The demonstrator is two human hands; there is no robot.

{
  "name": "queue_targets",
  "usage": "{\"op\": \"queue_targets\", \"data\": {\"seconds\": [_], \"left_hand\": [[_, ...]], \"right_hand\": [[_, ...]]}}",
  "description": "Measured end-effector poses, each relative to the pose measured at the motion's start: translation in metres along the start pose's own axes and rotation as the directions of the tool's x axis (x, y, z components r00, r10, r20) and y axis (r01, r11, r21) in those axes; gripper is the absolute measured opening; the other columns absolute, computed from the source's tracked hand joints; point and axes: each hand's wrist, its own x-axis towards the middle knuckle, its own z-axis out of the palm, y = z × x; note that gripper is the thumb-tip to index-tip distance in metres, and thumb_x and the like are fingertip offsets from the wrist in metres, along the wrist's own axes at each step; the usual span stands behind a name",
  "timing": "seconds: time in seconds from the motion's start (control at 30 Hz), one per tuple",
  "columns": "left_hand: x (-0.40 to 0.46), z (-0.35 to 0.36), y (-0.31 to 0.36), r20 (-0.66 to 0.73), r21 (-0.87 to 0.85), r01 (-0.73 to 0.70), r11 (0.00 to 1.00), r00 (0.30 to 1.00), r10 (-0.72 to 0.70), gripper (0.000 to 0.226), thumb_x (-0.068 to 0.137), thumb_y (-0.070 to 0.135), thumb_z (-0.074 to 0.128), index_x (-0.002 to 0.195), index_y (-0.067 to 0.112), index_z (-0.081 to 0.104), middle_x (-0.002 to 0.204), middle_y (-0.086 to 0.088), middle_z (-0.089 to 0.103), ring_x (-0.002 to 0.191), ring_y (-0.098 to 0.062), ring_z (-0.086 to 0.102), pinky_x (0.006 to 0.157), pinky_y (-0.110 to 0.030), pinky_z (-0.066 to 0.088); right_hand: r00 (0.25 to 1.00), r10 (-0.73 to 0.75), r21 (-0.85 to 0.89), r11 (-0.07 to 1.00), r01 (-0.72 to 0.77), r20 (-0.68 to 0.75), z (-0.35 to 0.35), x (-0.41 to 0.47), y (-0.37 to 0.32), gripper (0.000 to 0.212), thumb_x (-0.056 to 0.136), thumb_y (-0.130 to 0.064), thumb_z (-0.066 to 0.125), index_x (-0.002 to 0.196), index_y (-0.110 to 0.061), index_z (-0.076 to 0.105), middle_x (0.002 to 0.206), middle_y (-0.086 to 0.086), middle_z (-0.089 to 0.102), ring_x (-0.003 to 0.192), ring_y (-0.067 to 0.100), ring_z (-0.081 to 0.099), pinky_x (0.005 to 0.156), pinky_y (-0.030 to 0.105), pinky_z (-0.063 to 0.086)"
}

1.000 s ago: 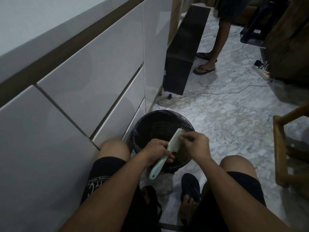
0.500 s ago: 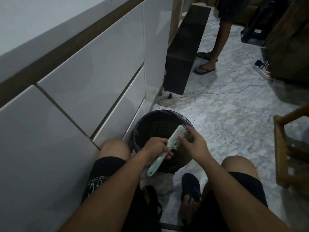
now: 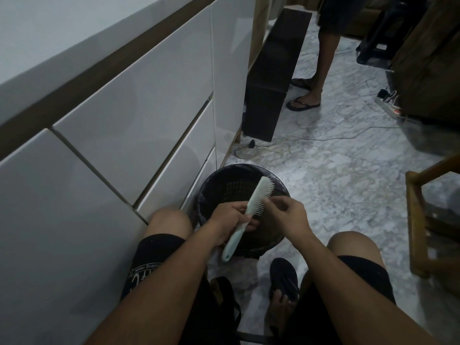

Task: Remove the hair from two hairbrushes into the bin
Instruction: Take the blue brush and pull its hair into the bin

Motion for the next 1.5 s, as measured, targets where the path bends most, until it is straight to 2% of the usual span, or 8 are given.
{"op": "queue_targets", "data": {"seconds": [0.37,0.5,0.6,0.77,1.1,1.33,1.4,1.5], "left_hand": [[0.003,-0.001,-0.002,-0.057,-0.009,-0.034,0.999,0.998,0.034,0.041,0.089,-0.014,0.050,0.128,-0.003,0.059,0.110,-0.020,0.067,0.087,-0.027,0.071,0.081,-0.034,0.061],[0.001,-0.002,0.000,-0.057,-0.023,-0.033,0.999,0.998,0.031,0.040,0.090,-0.012,0.050,0.126,0.001,0.063,0.111,-0.019,0.067,0.086,-0.025,0.069,0.076,-0.038,0.062],[-0.003,-0.003,0.001,-0.046,0.053,-0.029,0.998,0.998,0.031,0.038,0.092,-0.007,0.052,0.123,0.009,0.066,0.114,-0.016,0.067,0.088,-0.023,0.065,0.070,-0.035,0.061],[-0.003,-0.002,0.002,-0.091,0.109,-0.048,0.993,0.994,0.058,0.039,0.092,-0.005,0.054,0.127,0.008,0.063,0.116,-0.014,0.066,0.085,-0.022,0.064,0.066,-0.030,0.060],[0.006,-0.008,-0.002,-0.336,0.083,-0.049,0.995,0.939,0.074,0.024,0.093,-0.002,0.054,0.116,0.002,0.062,0.111,-0.017,0.061,0.088,-0.024,0.063,0.069,-0.034,0.062],[0.012,-0.014,0.001,-0.504,-0.052,-0.067,0.996,0.863,0.032,0.020,0.094,-0.001,0.055,0.112,0.001,0.061,0.109,-0.020,0.059,0.083,-0.023,0.064,0.065,-0.034,0.061],[0.010,-0.012,0.003,-0.436,-0.058,-0.060,0.996,0.900,0.029,0.016,0.093,-0.001,0.055,0.107,0.004,0.062,0.107,-0.019,0.059,0.081,-0.023,0.064,0.062,-0.034,0.062],[0.004,-0.005,0.006,-0.301,-0.023,-0.034,0.999,0.953,0.026,0.015,0.093,-0.003,0.053,0.102,0.005,0.062,0.104,-0.019,0.061,0.078,-0.025,0.065,0.061,-0.037,0.062]], "right_hand": [[0.995,0.063,-0.085,0.995,-0.056,0.079,-0.003,-0.001,-0.002,0.024,0.093,-0.027,0.061,0.088,-0.006,0.070,0.082,0.006,0.069,0.085,0.026,0.066,0.083,0.046,0.054],[0.979,0.040,-0.047,0.998,-0.032,0.199,-0.001,-0.005,-0.004,0.032,0.089,-0.034,0.066,0.115,-0.014,0.065,0.106,-0.001,0.069,0.099,0.015,0.064,0.089,0.032,0.053],[0.955,-0.015,-0.052,0.998,0.031,0.295,0.001,-0.012,-0.011,0.026,0.089,-0.028,0.067,0.113,-0.016,0.068,0.102,-0.003,0.070,0.091,0.009,0.065,0.078,0.021,0.051],[0.964,0.038,-0.120,0.993,-0.006,0.264,-0.001,-0.009,-0.008,0.021,0.092,-0.026,0.063,0.090,-0.008,0.074,0.090,0.010,0.072,0.083,0.019,0.065,0.080,0.039,0.054],[0.970,0.186,0.282,0.950,-0.136,-0.159,-0.006,0.010,0.004,0.021,0.091,-0.018,0.064,0.070,-0.019,0.069,0.068,-0.001,0.060,0.064,0.012,0.052,0.061,0.026,0.042],[0.941,0.181,0.198,0.972,-0.127,-0.287,-0.009,0.022,0.014,0.023,0.095,-0.017,0.056,0.075,-0.013,0.066,0.074,0.001,0.063,0.075,0.018,0.058,0.074,0.037,0.051],[0.963,0.128,0.094,0.990,-0.108,-0.237,-0.008,0.021,0.014,0.022,0.096,-0.021,0.056,0.079,-0.012,0.065,0.075,0.001,0.062,0.074,0.018,0.058,0.069,0.033,0.047],[0.999,0.047,0.044,0.998,-0.046,-0.017,-0.003,0.011,0.008,0.021,0.090,-0.027,0.065,0.107,-0.013,0.064,0.097,-0.004,0.064,0.093,0.015,0.061,0.082,0.031,0.051]]}}
